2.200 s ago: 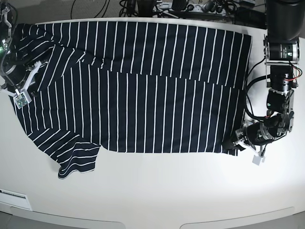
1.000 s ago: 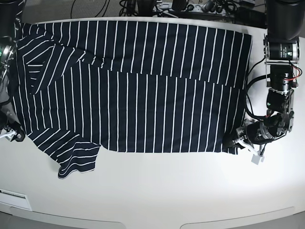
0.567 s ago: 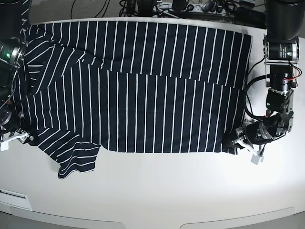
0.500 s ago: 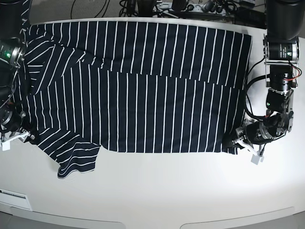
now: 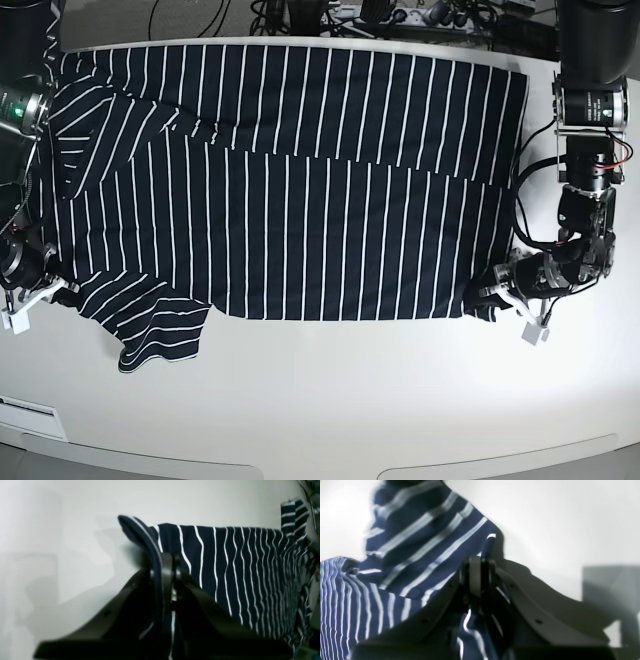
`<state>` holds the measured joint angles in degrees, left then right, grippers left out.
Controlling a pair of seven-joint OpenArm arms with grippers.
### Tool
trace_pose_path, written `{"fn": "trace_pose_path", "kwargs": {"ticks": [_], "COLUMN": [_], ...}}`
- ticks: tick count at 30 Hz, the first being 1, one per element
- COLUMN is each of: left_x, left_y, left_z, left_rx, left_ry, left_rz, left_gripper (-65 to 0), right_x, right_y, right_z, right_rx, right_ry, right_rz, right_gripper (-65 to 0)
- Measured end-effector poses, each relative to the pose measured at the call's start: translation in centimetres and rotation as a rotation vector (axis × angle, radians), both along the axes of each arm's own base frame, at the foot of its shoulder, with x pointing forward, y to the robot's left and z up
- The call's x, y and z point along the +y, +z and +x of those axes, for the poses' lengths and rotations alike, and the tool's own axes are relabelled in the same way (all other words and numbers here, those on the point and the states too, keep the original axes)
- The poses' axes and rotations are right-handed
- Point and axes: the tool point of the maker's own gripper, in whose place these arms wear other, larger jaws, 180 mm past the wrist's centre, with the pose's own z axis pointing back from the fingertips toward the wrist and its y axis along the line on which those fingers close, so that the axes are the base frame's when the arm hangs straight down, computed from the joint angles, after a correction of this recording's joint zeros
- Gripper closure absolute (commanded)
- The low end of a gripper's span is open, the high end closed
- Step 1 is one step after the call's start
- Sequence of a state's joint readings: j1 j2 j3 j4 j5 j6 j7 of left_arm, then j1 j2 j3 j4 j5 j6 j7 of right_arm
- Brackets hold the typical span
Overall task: Fold the T-shirt properly
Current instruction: 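Grasp the hem corners with both grippers, then lift the hem and fold it over toward the collar fold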
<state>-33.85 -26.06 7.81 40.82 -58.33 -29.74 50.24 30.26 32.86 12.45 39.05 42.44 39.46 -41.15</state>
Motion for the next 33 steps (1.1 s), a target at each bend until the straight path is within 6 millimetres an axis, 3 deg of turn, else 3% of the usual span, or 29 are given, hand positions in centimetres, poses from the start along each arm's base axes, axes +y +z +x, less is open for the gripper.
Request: {"fn": "trace_pose_path", "kwargs": {"ticks": [4,8,13,17,22,28,33], "left_x": [-0.6,-0.7,0.4,1.7,2.8,0.6,0.7], "left_y": [0.7,0.7,0.9,1.5,3.5,6.0,7.3], "left_z": [-0.1,-0.3,-0.2,-0.5,-0.1,-0.4,-0.2], "left_rx": [-0.034,-0.058,-0.065,-0.074,-0.126,-0.158,-0.206], "left_ry": [-0.091,-0.150,-0.154,-0.176,-0.194,-0.259,-0.302], "left_rz": [0.021,0.056,0.103,0.153,0.200,0.102,0.163], "left_gripper": [0.0,0.0,0.0,0.0,0.0,0.0,0.0], "right_x": [0.2,1.2,1.5,1.0,0.1,-0.9,-1.7], "right_y": [3.0,3.3,2.6,3.2,3.8,4.4,4.9], "right_z": [1.1,0.2,-2.9,-4.9,-5.7,-5.8,-5.9], "right_rx": [-0.078,-0.064,-0.037,-0.037,-0.034,-0.029,-0.028], "right_ry": [0.021,0.098,0.199,0.253,0.278,0.273,0.270], "right_rz": [0.012,-0.035,-0.161,-0.248,-0.301,-0.328,-0.348], "right_gripper": [0.0,0.0,0.0,0.0,0.0,0.0,0.0]}}
